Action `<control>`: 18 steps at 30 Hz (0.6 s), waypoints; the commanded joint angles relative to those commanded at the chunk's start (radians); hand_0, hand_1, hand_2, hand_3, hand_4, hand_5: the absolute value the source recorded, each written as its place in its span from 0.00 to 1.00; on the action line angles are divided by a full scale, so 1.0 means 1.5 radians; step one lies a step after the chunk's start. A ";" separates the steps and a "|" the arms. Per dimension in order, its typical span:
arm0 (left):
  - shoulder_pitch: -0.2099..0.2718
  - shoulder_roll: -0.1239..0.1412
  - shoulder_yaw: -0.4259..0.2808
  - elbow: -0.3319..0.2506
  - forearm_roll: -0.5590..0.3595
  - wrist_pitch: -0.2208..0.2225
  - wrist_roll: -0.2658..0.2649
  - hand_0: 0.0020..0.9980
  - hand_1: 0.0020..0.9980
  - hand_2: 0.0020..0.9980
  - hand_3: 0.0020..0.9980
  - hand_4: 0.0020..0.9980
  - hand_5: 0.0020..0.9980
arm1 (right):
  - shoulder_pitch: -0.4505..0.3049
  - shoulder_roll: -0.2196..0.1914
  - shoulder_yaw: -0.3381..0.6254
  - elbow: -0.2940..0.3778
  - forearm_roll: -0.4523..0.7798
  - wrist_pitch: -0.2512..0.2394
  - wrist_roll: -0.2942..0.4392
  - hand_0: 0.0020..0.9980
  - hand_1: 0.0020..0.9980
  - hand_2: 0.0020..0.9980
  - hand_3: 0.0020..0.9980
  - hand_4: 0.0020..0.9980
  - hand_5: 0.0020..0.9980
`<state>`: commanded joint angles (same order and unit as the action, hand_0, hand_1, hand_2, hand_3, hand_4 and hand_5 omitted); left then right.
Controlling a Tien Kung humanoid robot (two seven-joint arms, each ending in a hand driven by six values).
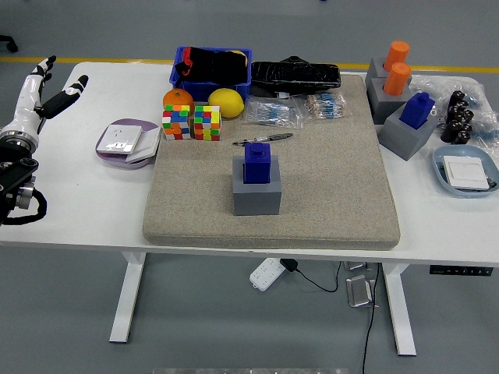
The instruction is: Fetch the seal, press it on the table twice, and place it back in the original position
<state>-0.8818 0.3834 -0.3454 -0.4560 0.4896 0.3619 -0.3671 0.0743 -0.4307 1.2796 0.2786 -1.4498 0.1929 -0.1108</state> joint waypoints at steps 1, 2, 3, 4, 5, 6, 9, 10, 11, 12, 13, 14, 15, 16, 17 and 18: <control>0.000 -0.002 0.001 0.001 0.000 0.000 0.000 1.00 1.00 0.99 0.98 0.78 0.54 | 0.000 0.000 0.000 0.000 0.000 0.000 0.000 0.81 0.72 0.72 0.67 0.78 0.58; 0.001 -0.002 0.001 0.002 -0.001 0.000 0.001 1.00 1.00 0.99 0.98 0.78 0.54 | 0.000 0.001 0.000 0.000 0.000 0.000 0.000 0.81 0.72 0.72 0.67 0.78 0.58; 0.001 -0.003 0.001 0.002 -0.001 0.000 0.001 1.00 1.00 0.99 0.98 0.78 0.54 | 0.000 0.001 0.000 0.000 0.000 0.001 0.000 0.81 0.72 0.72 0.67 0.78 0.58; 0.001 -0.003 0.001 0.002 -0.001 -0.001 0.002 1.00 1.00 0.99 0.98 0.78 0.54 | 0.001 0.001 0.000 0.001 0.001 0.001 0.000 0.81 0.72 0.72 0.67 0.78 0.58; 0.001 -0.003 0.002 0.001 -0.001 -0.001 0.002 1.00 1.00 0.99 0.98 0.78 0.54 | 0.001 0.002 0.000 0.001 0.001 0.001 0.000 0.81 0.72 0.72 0.67 0.78 0.58; 0.001 -0.003 0.002 0.000 0.000 -0.001 0.002 1.00 1.00 0.99 0.98 0.78 0.54 | 0.002 0.002 0.001 0.001 0.001 0.001 0.000 0.81 0.72 0.72 0.67 0.78 0.58; 0.000 -0.004 0.000 -0.001 0.001 -0.001 0.002 1.00 1.00 0.99 0.98 0.78 0.54 | 0.003 0.003 0.001 0.000 0.001 0.001 -0.001 0.81 0.72 0.72 0.67 0.78 0.58; 0.000 -0.004 -0.001 -0.001 0.001 -0.001 0.002 1.00 1.00 0.99 0.98 0.78 0.54 | 0.003 0.003 0.001 0.000 0.001 0.001 -0.001 0.81 0.72 0.72 0.67 0.78 0.58; -0.001 -0.004 -0.001 -0.001 0.001 -0.001 0.002 1.00 1.00 0.99 0.98 0.78 0.54 | 0.003 0.004 0.003 0.000 0.000 0.001 -0.001 0.81 0.72 0.72 0.67 0.78 0.58; -0.001 -0.004 -0.001 -0.001 0.001 0.000 0.001 1.00 1.00 0.99 0.98 0.78 0.54 | 0.003 0.004 0.004 -0.001 0.000 0.001 -0.001 0.81 0.72 0.72 0.67 0.78 0.58; -0.001 -0.004 -0.001 -0.001 0.000 0.000 0.001 1.00 1.00 0.99 0.98 0.78 0.54 | 0.003 0.003 0.004 -0.001 0.000 0.001 -0.001 0.81 0.72 0.72 0.67 0.78 0.58; -0.001 -0.005 -0.001 -0.001 0.000 0.000 0.001 1.00 1.00 0.99 0.98 0.78 0.54 | 0.003 0.003 0.004 -0.002 -0.001 0.000 -0.001 0.81 0.72 0.72 0.67 0.78 0.58; -0.002 -0.005 -0.001 0.000 -0.001 0.000 0.001 1.00 1.00 0.99 0.98 0.78 0.54 | 0.003 0.003 0.004 -0.001 -0.001 0.001 0.000 0.81 0.72 0.72 0.67 0.78 0.58; -0.002 -0.005 -0.001 0.000 -0.002 0.000 0.001 1.00 1.00 0.99 0.98 0.78 0.54 | 0.003 0.002 0.004 -0.001 -0.001 0.001 0.000 0.81 0.72 0.72 0.67 0.78 0.58; -0.002 -0.005 -0.001 -0.001 -0.001 0.000 0.001 1.00 1.00 0.99 0.98 0.78 0.54 | 0.004 0.002 0.005 -0.002 -0.001 0.000 0.000 0.81 0.72 0.72 0.67 0.78 0.58; -0.003 -0.005 -0.001 -0.001 -0.001 0.000 0.001 1.00 1.00 0.99 0.98 0.78 0.54 | 0.004 0.002 0.005 -0.002 -0.001 0.000 0.000 0.81 0.72 0.72 0.67 0.78 0.58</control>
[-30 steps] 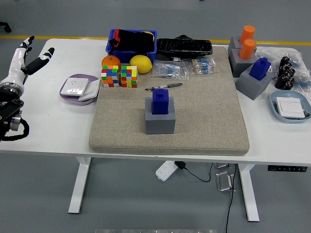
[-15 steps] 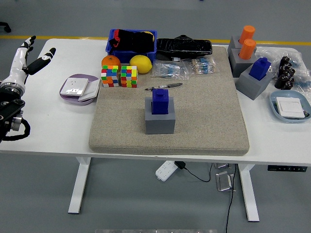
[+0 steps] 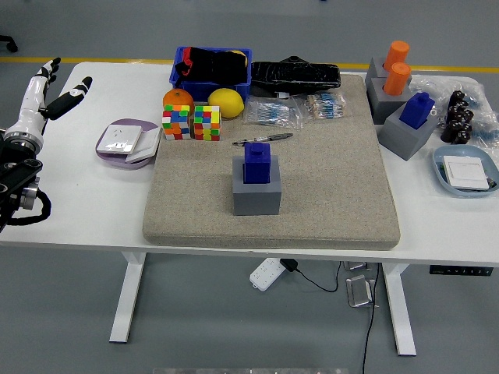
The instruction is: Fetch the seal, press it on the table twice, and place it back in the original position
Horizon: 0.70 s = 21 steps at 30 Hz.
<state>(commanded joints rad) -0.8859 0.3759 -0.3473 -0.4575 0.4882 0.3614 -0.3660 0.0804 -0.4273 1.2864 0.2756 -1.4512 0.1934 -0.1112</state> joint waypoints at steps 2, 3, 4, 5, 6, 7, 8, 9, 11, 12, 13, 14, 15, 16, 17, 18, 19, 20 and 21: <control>-0.001 -0.001 0.000 0.000 0.000 0.000 0.000 1.00 1.00 0.99 0.98 0.78 0.54 | 0.000 0.000 -0.001 0.000 0.000 0.000 0.000 0.81 0.72 0.72 0.67 0.78 0.58; -0.001 -0.001 -0.001 0.000 0.001 0.000 0.000 1.00 1.00 0.99 0.98 0.78 0.53 | 0.001 -0.001 -0.002 0.001 0.001 0.001 0.000 0.81 0.72 0.72 0.67 0.78 0.58; -0.002 -0.001 -0.002 0.001 0.001 0.001 0.000 1.00 1.00 0.99 0.98 0.78 0.53 | 0.002 -0.001 -0.002 0.001 0.001 0.001 0.000 0.81 0.72 0.72 0.67 0.78 0.58; -0.002 -0.002 -0.003 0.001 0.001 0.000 0.000 1.00 1.00 0.99 0.98 0.78 0.53 | 0.002 -0.001 -0.002 0.001 0.001 0.001 0.000 0.81 0.72 0.72 0.67 0.78 0.58; -0.002 -0.002 -0.003 0.001 0.001 0.000 0.000 1.00 1.00 0.99 0.98 0.78 0.53 | 0.002 -0.001 -0.002 0.001 0.002 0.001 0.000 0.81 0.72 0.72 0.67 0.78 0.58; -0.002 -0.003 -0.004 0.001 0.002 0.000 0.000 1.00 1.00 0.99 0.98 0.78 0.53 | 0.002 -0.002 -0.002 0.001 0.002 0.001 0.000 0.81 0.72 0.72 0.67 0.78 0.58; -0.003 -0.003 -0.004 0.000 0.002 0.001 -0.001 1.00 1.00 0.99 0.98 0.78 0.53 | 0.003 -0.002 -0.002 0.001 0.002 0.000 0.000 0.81 0.72 0.72 0.67 0.78 0.58; -0.004 -0.003 -0.004 0.000 0.003 0.001 -0.001 1.00 1.00 0.99 0.97 0.78 0.53 | 0.003 -0.002 -0.001 0.001 0.002 0.000 0.000 0.81 0.71 0.71 0.67 0.77 0.57; -0.005 -0.003 -0.004 -0.001 0.003 0.001 -0.001 1.00 1.00 0.99 0.97 0.78 0.53 | 0.003 -0.002 0.000 0.000 0.001 0.000 0.000 0.81 0.71 0.71 0.67 0.77 0.57; -0.006 -0.002 -0.004 -0.001 0.003 0.001 -0.001 1.00 1.00 0.99 0.97 0.78 0.53 | 0.003 -0.002 0.000 0.000 0.001 0.000 0.000 0.81 0.71 0.71 0.67 0.77 0.57; -0.006 -0.002 -0.003 -0.001 0.002 0.001 -0.001 1.00 1.00 0.99 0.97 0.78 0.53 | 0.003 -0.002 0.000 0.000 0.001 0.000 0.000 0.81 0.71 0.71 0.67 0.77 0.57; -0.006 -0.002 -0.003 0.000 0.002 0.002 -0.001 1.00 1.00 0.99 0.97 0.78 0.53 | 0.004 -0.002 0.001 0.000 0.002 0.000 0.000 0.81 0.71 0.71 0.67 0.77 0.57; -0.007 -0.002 -0.003 -0.001 0.002 0.002 -0.002 1.00 1.00 0.99 0.97 0.78 0.53 | 0.004 -0.002 0.000 0.000 0.002 0.000 0.000 0.80 0.71 0.71 0.67 0.77 0.57; -0.007 -0.002 -0.003 -0.001 0.002 0.002 -0.002 1.00 1.00 0.99 0.97 0.78 0.53 | 0.004 -0.002 0.000 0.001 0.002 0.000 0.000 0.80 0.71 0.71 0.67 0.77 0.57; -0.007 -0.002 -0.003 -0.001 0.002 0.002 -0.002 1.00 1.00 0.99 0.97 0.78 0.53 | 0.004 -0.002 0.000 0.001 0.002 0.000 0.000 0.80 0.71 0.71 0.67 0.77 0.57; -0.007 -0.002 -0.003 -0.001 0.002 0.001 -0.001 1.00 1.00 0.99 0.97 0.78 0.53 | 0.004 -0.002 0.001 0.001 0.002 0.000 0.000 0.80 0.71 0.71 0.67 0.77 0.57; -0.007 -0.002 -0.003 -0.001 0.002 0.002 -0.002 1.00 1.00 0.99 0.97 0.78 0.53 | 0.005 -0.002 0.000 0.001 0.002 0.001 0.000 0.80 0.71 0.71 0.67 0.77 0.57; -0.007 -0.002 -0.003 -0.001 0.002 0.001 -0.002 1.00 1.00 0.99 0.97 0.78 0.53 | 0.005 -0.002 -0.001 0.001 0.002 0.001 0.000 0.80 0.71 0.71 0.67 0.77 0.57; -0.007 -0.002 -0.003 -0.001 0.002 0.001 -0.002 1.00 1.00 0.99 0.97 0.77 0.53 | 0.005 -0.002 -0.001 0.001 0.002 0.001 0.000 0.80 0.71 0.71 0.67 0.77 0.57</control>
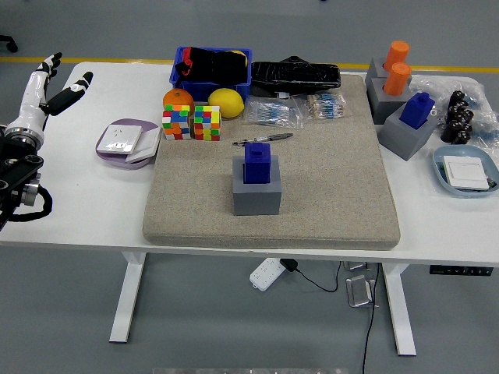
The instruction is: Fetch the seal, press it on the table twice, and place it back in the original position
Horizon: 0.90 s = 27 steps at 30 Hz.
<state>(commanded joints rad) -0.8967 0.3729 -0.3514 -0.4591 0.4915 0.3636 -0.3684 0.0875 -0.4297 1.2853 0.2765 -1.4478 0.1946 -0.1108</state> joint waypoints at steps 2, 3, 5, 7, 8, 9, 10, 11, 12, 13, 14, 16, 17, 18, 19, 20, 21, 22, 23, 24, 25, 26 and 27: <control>0.000 0.000 0.000 0.000 0.000 0.000 0.000 1.00 1.00 0.99 0.97 0.77 0.53 | 0.000 0.000 0.000 0.000 0.000 0.000 0.000 0.80 0.71 0.71 0.67 0.77 0.57; -0.001 -0.001 0.000 0.001 0.000 0.000 0.000 1.00 1.00 0.99 0.97 0.77 0.53 | 0.000 0.000 0.000 0.000 0.000 0.000 0.000 0.80 0.71 0.71 0.67 0.77 0.57; -0.001 -0.001 0.000 0.001 -0.001 0.000 0.000 1.00 1.00 0.99 0.97 0.77 0.53 | 0.000 0.000 0.000 -0.001 0.000 0.000 0.000 0.80 0.71 0.71 0.67 0.77 0.57; -0.002 -0.001 0.000 0.001 -0.001 0.000 0.000 1.00 1.00 0.99 0.97 0.77 0.53 | 0.000 0.000 0.000 -0.001 -0.001 0.000 0.000 0.80 0.71 0.71 0.67 0.77 0.57; -0.002 -0.001 0.000 0.001 0.000 0.000 0.000 1.00 1.00 0.99 0.97 0.77 0.53 | 0.000 -0.001 0.000 -0.001 -0.001 0.000 0.000 0.80 0.71 0.71 0.67 0.77 0.57; -0.002 -0.001 0.000 0.001 0.000 0.000 0.000 1.00 1.00 0.99 0.97 0.77 0.53 | 0.000 -0.001 0.000 0.000 -0.001 0.000 0.000 0.80 0.71 0.71 0.67 0.77 0.57; -0.002 0.000 -0.001 0.001 0.000 0.000 0.000 1.00 1.00 0.99 0.97 0.77 0.53 | 0.000 -0.001 0.001 0.000 -0.002 0.000 0.000 0.80 0.71 0.71 0.67 0.77 0.57; -0.002 0.000 -0.001 0.001 0.000 0.000 0.000 1.00 1.00 0.99 0.97 0.77 0.53 | 0.000 -0.001 0.001 0.000 -0.002 0.000 0.000 0.80 0.71 0.71 0.67 0.77 0.57; -0.003 0.000 0.000 0.001 0.000 0.000 0.000 1.00 1.00 0.99 0.97 0.77 0.53 | 0.000 -0.001 0.001 0.000 -0.003 0.000 0.000 0.80 0.71 0.71 0.67 0.77 0.57; -0.003 0.000 0.001 0.002 0.000 0.000 0.000 1.00 1.00 0.99 0.97 0.77 0.53 | -0.001 -0.001 0.002 0.000 -0.003 0.000 0.000 0.80 0.71 0.71 0.67 0.77 0.57; -0.003 0.000 0.001 0.002 0.000 0.000 0.000 1.00 1.00 0.99 0.97 0.77 0.53 | -0.001 -0.001 0.004 0.000 -0.004 0.000 0.000 0.80 0.71 0.71 0.67 0.77 0.57; -0.003 0.000 0.002 0.003 -0.001 0.000 0.000 1.00 1.00 0.99 0.97 0.77 0.53 | -0.001 -0.001 0.004 -0.001 -0.005 -0.001 0.000 0.80 0.71 0.71 0.67 0.77 0.57; -0.003 0.000 0.002 0.003 -0.001 0.000 0.000 1.00 1.00 0.99 0.97 0.77 0.53 | -0.001 -0.001 0.004 -0.001 -0.005 0.000 0.000 0.80 0.71 0.71 0.67 0.77 0.57; -0.003 0.001 0.002 0.003 -0.001 0.000 0.001 1.00 1.00 0.99 0.97 0.77 0.53 | -0.001 -0.001 0.005 -0.001 -0.005 0.000 0.000 0.80 0.71 0.71 0.67 0.77 0.57; -0.003 0.001 0.002 0.002 -0.001 0.000 0.001 1.00 1.00 0.99 0.97 0.77 0.53 | -0.001 -0.001 0.005 -0.001 -0.005 0.000 0.000 0.80 0.71 0.71 0.67 0.77 0.57; -0.002 0.001 0.003 0.002 -0.001 0.000 0.000 1.00 1.00 0.99 0.97 0.77 0.53 | -0.001 -0.001 0.005 -0.001 -0.005 0.000 0.000 0.80 0.71 0.71 0.67 0.77 0.57; -0.002 0.001 0.003 0.002 -0.001 0.000 0.000 1.00 1.00 0.99 0.97 0.77 0.53 | -0.001 -0.001 0.005 -0.001 -0.005 0.000 0.000 0.80 0.71 0.71 0.67 0.77 0.57; -0.002 0.001 0.003 0.002 -0.001 0.000 0.001 1.00 1.00 0.99 0.97 0.77 0.53 | -0.001 -0.001 0.005 -0.001 -0.004 0.000 0.000 0.80 0.71 0.71 0.67 0.77 0.57; -0.001 0.001 0.004 0.002 -0.001 0.000 0.000 1.00 1.00 0.99 0.97 0.77 0.53 | -0.001 -0.001 0.004 0.000 -0.005 0.000 0.000 0.80 0.71 0.71 0.67 0.77 0.57; -0.001 0.001 0.004 0.002 -0.001 0.000 0.000 1.00 1.00 0.99 0.97 0.77 0.53 | -0.001 -0.001 0.004 0.000 -0.005 0.000 0.000 0.80 0.71 0.71 0.67 0.77 0.57; 0.000 0.001 0.005 0.002 -0.001 0.000 0.000 1.00 1.00 0.99 0.97 0.77 0.53 | -0.001 -0.001 0.003 -0.001 -0.005 0.000 0.000 0.80 0.71 0.71 0.67 0.77 0.57; 0.000 0.002 0.005 0.002 -0.001 0.000 0.000 1.00 1.00 0.99 0.97 0.77 0.53 | -0.001 -0.001 0.003 -0.001 -0.005 0.000 0.000 0.80 0.71 0.71 0.67 0.77 0.57; 0.000 0.002 0.005 0.001 -0.001 0.000 0.000 1.00 1.00 0.99 0.97 0.77 0.53 | -0.001 -0.001 0.002 0.000 -0.004 0.000 0.000 0.80 0.71 0.71 0.67 0.77 0.57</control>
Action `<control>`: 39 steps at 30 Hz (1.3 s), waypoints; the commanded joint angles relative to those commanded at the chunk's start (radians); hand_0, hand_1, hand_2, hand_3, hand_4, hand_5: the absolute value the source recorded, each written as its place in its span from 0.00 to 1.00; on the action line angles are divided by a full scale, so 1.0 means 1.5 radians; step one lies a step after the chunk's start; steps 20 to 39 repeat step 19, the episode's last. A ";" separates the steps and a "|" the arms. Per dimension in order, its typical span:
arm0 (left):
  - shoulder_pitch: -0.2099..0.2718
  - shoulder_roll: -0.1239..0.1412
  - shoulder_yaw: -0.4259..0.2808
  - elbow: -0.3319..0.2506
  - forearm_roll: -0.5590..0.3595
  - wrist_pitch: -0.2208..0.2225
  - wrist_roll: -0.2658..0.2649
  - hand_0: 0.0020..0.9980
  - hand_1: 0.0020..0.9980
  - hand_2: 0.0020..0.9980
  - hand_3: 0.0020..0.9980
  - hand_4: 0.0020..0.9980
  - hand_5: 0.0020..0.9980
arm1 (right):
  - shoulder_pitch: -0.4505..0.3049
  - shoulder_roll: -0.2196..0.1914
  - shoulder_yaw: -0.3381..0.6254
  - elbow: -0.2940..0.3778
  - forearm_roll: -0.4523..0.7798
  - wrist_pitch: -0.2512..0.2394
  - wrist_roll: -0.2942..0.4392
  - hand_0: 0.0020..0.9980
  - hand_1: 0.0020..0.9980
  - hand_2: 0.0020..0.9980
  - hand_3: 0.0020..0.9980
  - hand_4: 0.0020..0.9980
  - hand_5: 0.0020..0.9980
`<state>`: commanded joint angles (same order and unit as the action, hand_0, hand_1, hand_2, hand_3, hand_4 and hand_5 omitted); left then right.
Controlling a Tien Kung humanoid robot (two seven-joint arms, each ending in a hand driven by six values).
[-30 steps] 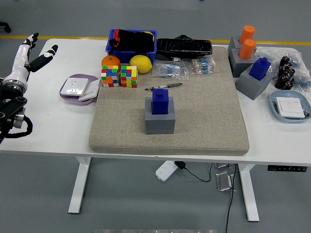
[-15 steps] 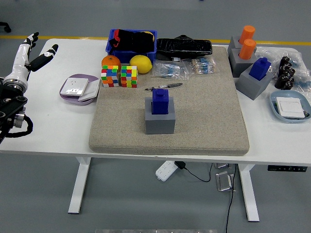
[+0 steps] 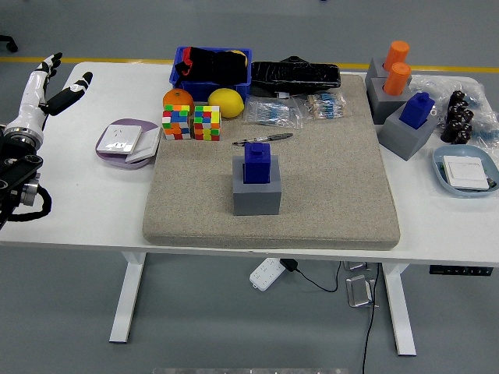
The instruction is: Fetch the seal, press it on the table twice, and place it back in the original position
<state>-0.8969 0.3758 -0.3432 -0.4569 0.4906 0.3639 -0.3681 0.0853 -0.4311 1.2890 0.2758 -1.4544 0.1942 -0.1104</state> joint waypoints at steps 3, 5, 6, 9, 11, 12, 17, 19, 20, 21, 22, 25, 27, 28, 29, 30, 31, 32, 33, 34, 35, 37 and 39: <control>0.000 0.001 0.001 0.000 0.000 0.000 0.000 1.00 1.00 0.99 0.97 0.77 0.53 | 0.000 -0.001 -0.002 0.000 0.000 0.000 0.000 0.80 0.71 0.71 0.67 0.77 0.57; 0.001 0.001 0.001 0.000 0.000 0.000 0.000 1.00 1.00 0.99 0.97 0.77 0.53 | 0.000 -0.001 -0.003 0.000 0.001 0.000 0.000 0.80 0.71 0.71 0.67 0.77 0.57; 0.001 0.001 0.001 0.000 0.000 0.000 0.000 1.00 1.00 0.99 0.97 0.77 0.53 | 0.000 -0.001 -0.005 0.001 0.001 0.000 0.000 0.80 0.71 0.71 0.67 0.77 0.57; 0.001 0.002 0.002 0.001 0.000 0.000 0.000 1.00 1.00 0.99 0.97 0.77 0.53 | 0.001 -0.002 -0.006 0.000 0.001 0.000 0.000 0.80 0.71 0.71 0.67 0.77 0.57; 0.001 0.002 0.003 0.000 0.000 0.000 0.000 1.00 1.00 0.99 0.97 0.77 0.53 | 0.000 -0.002 -0.006 0.000 0.000 0.000 0.000 0.80 0.71 0.71 0.67 0.77 0.57; 0.001 0.002 0.004 0.000 0.000 0.000 0.000 1.00 1.00 0.99 0.97 0.77 0.53 | 0.000 -0.002 -0.006 0.000 0.000 0.000 0.001 0.80 0.71 0.71 0.67 0.77 0.57; 0.001 0.002 0.004 0.000 0.000 0.001 0.000 1.00 1.00 0.99 0.97 0.77 0.53 | 0.001 -0.003 -0.005 0.000 0.000 -0.001 0.001 0.80 0.71 0.71 0.67 0.77 0.57; 0.003 0.002 0.005 0.000 0.000 0.000 0.000 1.00 1.00 0.99 0.97 0.77 0.53 | 0.000 -0.002 -0.006 0.001 0.001 0.000 0.001 0.80 0.71 0.71 0.67 0.77 0.57; 0.003 0.002 0.005 0.000 0.000 0.000 0.000 1.00 1.00 0.99 0.97 0.77 0.53 | 0.000 -0.002 -0.006 0.001 0.001 0.000 0.001 0.80 0.71 0.71 0.67 0.77 0.57; 0.003 0.002 0.005 0.000 0.000 0.000 0.000 1.00 1.00 0.99 0.97 0.77 0.53 | 0.000 -0.002 -0.006 0.001 0.001 0.000 0.001 0.80 0.71 0.71 0.67 0.77 0.57; 0.003 0.002 0.005 0.000 0.000 0.000 0.000 1.00 1.00 0.99 0.97 0.77 0.53 | 0.000 -0.002 -0.006 0.001 0.001 0.000 0.001 0.80 0.71 0.71 0.67 0.77 0.57; 0.003 0.002 0.005 0.000 0.000 0.000 0.000 1.00 1.00 0.99 0.97 0.77 0.53 | 0.000 -0.002 -0.006 0.001 0.001 0.000 0.001 0.80 0.71 0.71 0.67 0.77 0.57; 0.003 0.002 0.005 0.000 0.000 0.000 0.000 1.00 1.00 0.99 0.97 0.77 0.53 | 0.000 -0.002 -0.006 0.001 0.001 0.000 0.001 0.80 0.71 0.71 0.67 0.77 0.57; 0.003 0.002 0.005 0.000 0.000 0.000 0.000 1.00 1.00 0.99 0.97 0.77 0.53 | 0.000 -0.002 -0.006 0.001 0.001 0.000 0.001 0.80 0.71 0.71 0.67 0.77 0.57; 0.003 0.002 0.005 0.000 0.000 0.000 0.000 1.00 1.00 0.99 0.97 0.77 0.53 | 0.000 -0.002 -0.006 0.001 0.001 0.000 0.001 0.80 0.71 0.71 0.67 0.77 0.57; 0.003 0.002 0.005 0.000 0.000 0.000 0.000 1.00 1.00 0.99 0.97 0.77 0.53 | 0.000 -0.002 -0.006 0.001 0.001 0.000 0.001 0.80 0.71 0.71 0.67 0.77 0.57; 0.003 0.002 0.005 0.000 0.000 0.000 0.000 1.00 1.00 0.99 0.97 0.77 0.53 | 0.000 -0.002 -0.006 0.001 0.001 0.000 0.001 0.80 0.71 0.71 0.67 0.77 0.57; 0.003 0.002 0.005 0.000 0.000 0.000 0.000 1.00 1.00 0.99 0.97 0.77 0.53 | 0.000 -0.002 -0.006 0.001 0.001 0.000 0.001 0.80 0.71 0.71 0.67 0.77 0.57; 0.003 0.002 0.005 0.000 0.000 0.000 0.000 1.00 1.00 0.99 0.97 0.77 0.53 | 0.000 -0.002 -0.006 0.001 0.001 0.000 0.001 0.80 0.71 0.71 0.67 0.77 0.57; 0.003 0.002 0.005 0.000 0.000 0.000 0.000 1.00 1.00 0.99 0.97 0.77 0.53 | 0.000 -0.002 -0.006 0.001 0.001 0.000 0.001 0.80 0.71 0.71 0.67 0.77 0.57; 0.003 0.002 0.005 0.000 0.000 0.000 0.000 1.00 1.00 0.99 0.97 0.77 0.53 | 0.000 -0.002 -0.006 0.001 0.001 0.000 0.001 0.80 0.71 0.71 0.67 0.77 0.57; 0.003 0.002 0.005 0.000 0.000 0.000 0.000 1.00 1.00 0.99 0.97 0.77 0.53 | 0.000 -0.002 -0.006 0.001 0.001 0.000 0.001 0.80 0.71 0.71 0.67 0.77 0.57; 0.003 0.002 0.005 0.000 0.000 0.000 0.000 1.00 1.00 0.99 0.97 0.77 0.53 | 0.000 -0.002 -0.006 0.001 0.001 0.000 0.001 0.80 0.71 0.71 0.67 0.77 0.57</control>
